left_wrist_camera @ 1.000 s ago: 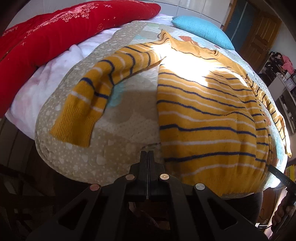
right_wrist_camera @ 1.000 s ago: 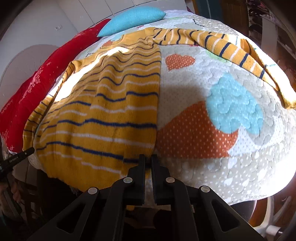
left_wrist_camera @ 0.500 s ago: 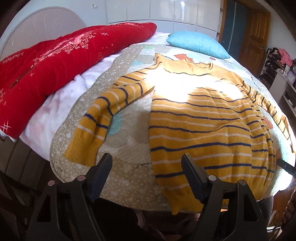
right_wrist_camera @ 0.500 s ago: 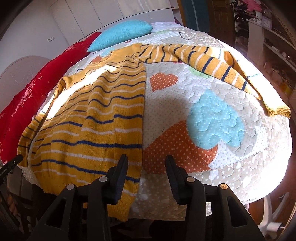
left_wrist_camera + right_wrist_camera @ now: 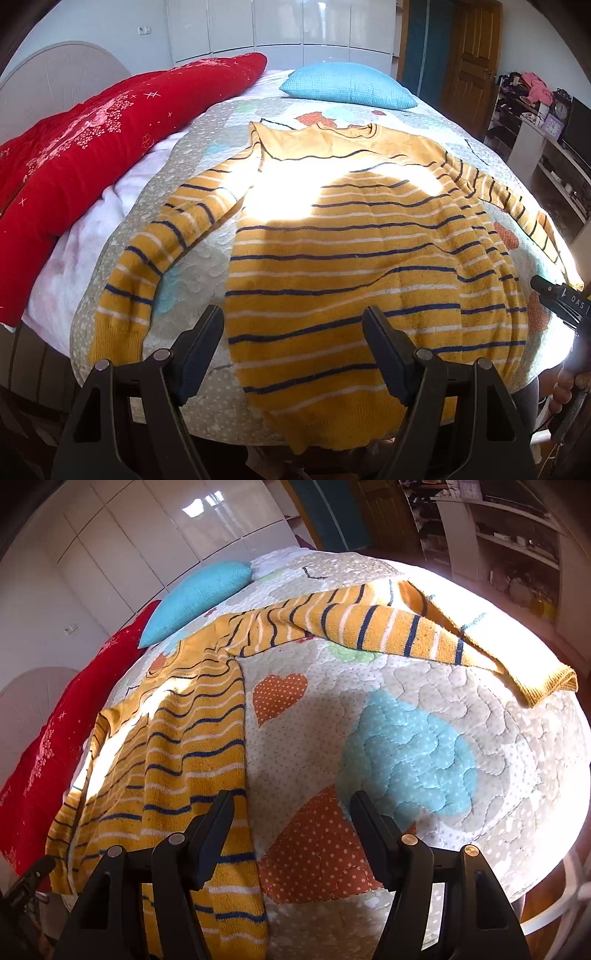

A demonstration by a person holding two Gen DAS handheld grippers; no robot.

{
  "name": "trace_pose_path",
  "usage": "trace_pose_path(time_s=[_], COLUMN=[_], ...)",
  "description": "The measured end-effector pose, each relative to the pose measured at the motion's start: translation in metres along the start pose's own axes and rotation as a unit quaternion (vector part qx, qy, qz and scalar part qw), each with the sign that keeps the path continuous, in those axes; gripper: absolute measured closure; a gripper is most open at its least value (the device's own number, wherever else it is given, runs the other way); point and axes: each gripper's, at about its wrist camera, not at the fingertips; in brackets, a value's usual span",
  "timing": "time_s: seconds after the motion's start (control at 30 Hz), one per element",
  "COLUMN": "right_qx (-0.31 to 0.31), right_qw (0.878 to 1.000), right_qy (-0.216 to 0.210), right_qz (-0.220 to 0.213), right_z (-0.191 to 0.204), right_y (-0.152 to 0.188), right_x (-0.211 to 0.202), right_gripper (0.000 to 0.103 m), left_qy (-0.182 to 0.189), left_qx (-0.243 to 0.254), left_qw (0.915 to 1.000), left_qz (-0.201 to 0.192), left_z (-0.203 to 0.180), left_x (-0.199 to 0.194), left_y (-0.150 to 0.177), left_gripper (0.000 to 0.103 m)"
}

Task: Fold small clothes
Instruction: 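Lift the held sleeve and lay it across the sweater body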

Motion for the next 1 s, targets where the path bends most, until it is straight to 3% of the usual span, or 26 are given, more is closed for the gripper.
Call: trace_pose_path(time_s=[0.33,0.53,0.67,0.83,0.97,1.0], right_qx=[-0.018,0.019,0.052,0.119,0.183,0.193], right_qw=[0.999,0.998,0.995,0.990,0.978,0.975], right_qy=[0.030,0.058,0.073,0.026,-0.005,-0.003], right_qz=[-0.016,-0.031,-0.051,-0.067,-0.101,-0.106], right_z=[0.007,-0.025,-0.056,-0.098,-0.126,-0.132], right_y=[-0.018,-0.039,-0.050,-0.066,-0.088,-0.094], right_x=[0.004,0.002,-0.005,-0.001,0.003,0.004], right_gripper=[0.033,0.033,0.033,0.033,0.033,0.043], left_qy=[0.025,0.035,0.021,0.003,-0.008,-0.010], left_qx=[-0.016,-0.038,-0.027,-0.019,-0.020,-0.020], left_qw=[0.9991,0.9966,0.9971,0.9971,0.9968,0.9967], left_qz=[0.031,0.064,0.068,0.074,0.077,0.078], left_z=[-0.002,-0.001,-0.010,-0.021,-0.025,-0.026], left_x=[0.036,0.067,0.075,0.083,0.088,0.088], left_y=[-0.003,-0.001,0.000,-0.002,-0.005,-0.005], left_gripper=[0.026,0.026,0.017,0.007,0.005,0.004])
Point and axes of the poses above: each gripper's, at about its wrist camera, not at the fingertips, and x roughly the way its jaws point, z to its left, y to its underside, and after that the axes turned 4 degrees about -y, right-handed
